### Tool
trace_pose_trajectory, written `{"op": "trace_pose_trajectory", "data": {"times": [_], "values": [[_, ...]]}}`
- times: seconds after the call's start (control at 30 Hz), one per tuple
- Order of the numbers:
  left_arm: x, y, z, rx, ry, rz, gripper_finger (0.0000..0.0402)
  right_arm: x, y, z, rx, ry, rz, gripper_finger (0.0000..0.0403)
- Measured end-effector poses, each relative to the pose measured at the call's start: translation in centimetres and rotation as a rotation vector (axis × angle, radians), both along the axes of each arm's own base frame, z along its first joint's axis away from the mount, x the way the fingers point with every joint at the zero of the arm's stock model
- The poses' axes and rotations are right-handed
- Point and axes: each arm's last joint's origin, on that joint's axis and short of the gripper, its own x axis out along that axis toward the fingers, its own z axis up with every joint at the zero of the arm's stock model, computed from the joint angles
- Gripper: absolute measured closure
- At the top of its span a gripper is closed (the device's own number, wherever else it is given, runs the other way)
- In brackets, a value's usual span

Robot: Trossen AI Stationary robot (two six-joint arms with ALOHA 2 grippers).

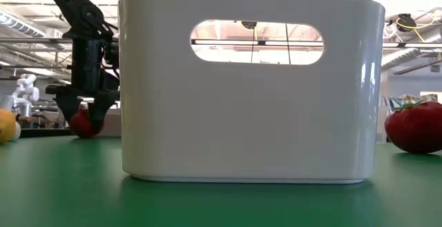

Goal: Sort produce into baskets
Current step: Put the middle left tomato into the gray bin, then put the top center tomato into the gray bin

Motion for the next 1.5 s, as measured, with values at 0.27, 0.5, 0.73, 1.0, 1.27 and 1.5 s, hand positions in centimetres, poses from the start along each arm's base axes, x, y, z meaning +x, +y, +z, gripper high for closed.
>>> {"op": "trace_pose_trajectory", "data": {"times": [0.27, 0.5, 0.73, 1.0, 1.27, 1.5], "values": [[0.5, -0.5, 2.5, -0.173, -0.131, -0.025, 0.0087, 0.0, 0.0, 0.0, 0.0, 0.0, 0.0, 0.0403], [1.3, 0.3, 7.4, -0.056, -0.258, -0.045, 0.0086, 0.0, 0.0, 0.0, -0.004, -0.002, 0.001, 0.0403], [1.4, 3.0, 10.2, 0.2, -0.214, -0.008, 0.0085, 0.0, -0.2, 0.0, -0.007, -0.003, -0.004, 0.0403], [1.1, 5.0, 8.3, 0.141, -0.119, -0.006, 0.008, 0.0, -0.2, 0.1, 0.027, -0.002, -0.015, 0.0403], [1.8, 5.4, 6.7, 0.088, -0.054, -0.037, 0.0024, 0.1, -0.2, 0.2, 0.032, -0.008, -0.016, 0.0403], [1.8, 5.6, 6.5, 0.092, -0.028, -0.055, 0.0008, 0.1, -0.2, 0.2, 0.032, -0.007, -0.017, 0.0403]]}}
